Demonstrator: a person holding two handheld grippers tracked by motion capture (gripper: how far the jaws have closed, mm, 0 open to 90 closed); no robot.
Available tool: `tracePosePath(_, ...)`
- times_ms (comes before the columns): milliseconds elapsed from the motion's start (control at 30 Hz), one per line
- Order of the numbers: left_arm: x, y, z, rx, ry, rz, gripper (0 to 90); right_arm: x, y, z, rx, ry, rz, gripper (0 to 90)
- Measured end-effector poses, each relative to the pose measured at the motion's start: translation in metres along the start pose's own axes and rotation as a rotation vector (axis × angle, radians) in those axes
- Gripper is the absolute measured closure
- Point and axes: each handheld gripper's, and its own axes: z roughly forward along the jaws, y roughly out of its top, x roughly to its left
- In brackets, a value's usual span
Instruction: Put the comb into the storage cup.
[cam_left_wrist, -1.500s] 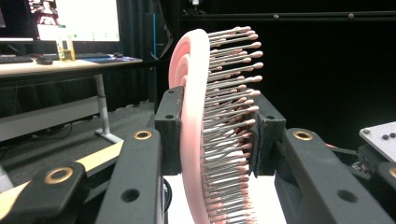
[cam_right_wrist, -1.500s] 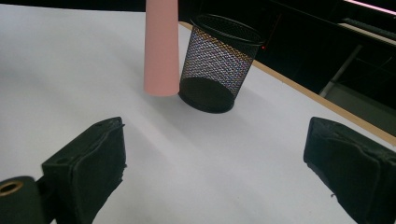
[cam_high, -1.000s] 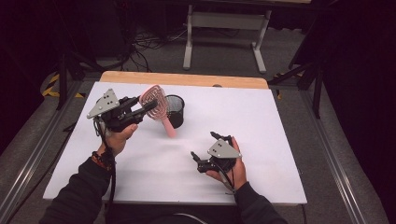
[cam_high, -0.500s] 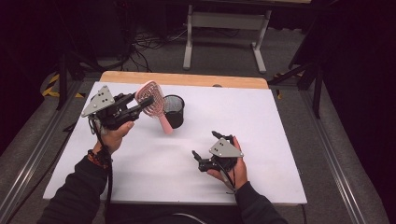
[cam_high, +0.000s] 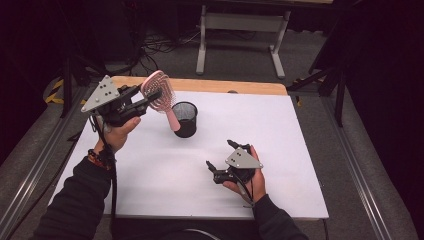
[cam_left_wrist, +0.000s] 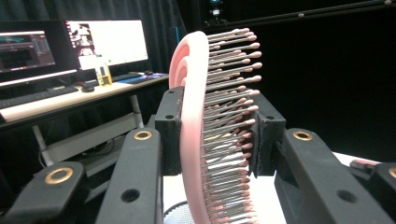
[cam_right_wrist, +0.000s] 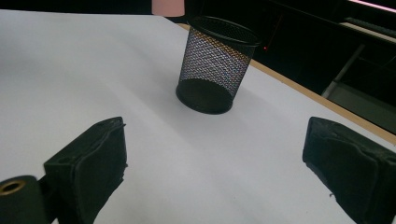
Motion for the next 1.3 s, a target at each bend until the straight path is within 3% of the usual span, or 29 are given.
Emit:
tracePosePath(567, 0.016, 0.011, 0.027, -0.007, 0.022, 0.002, 63.8, 0.000, 0.000, -0.001, -0.003, -0.004, -0.005, 7.1)
tracePosePath(1300, 0.029, 0.007, 0.066, 0.039, 0.049, -0.020, 63.7, -0.001, 0.000, 0.000, -0.001, 0.001, -0.006, 7.2)
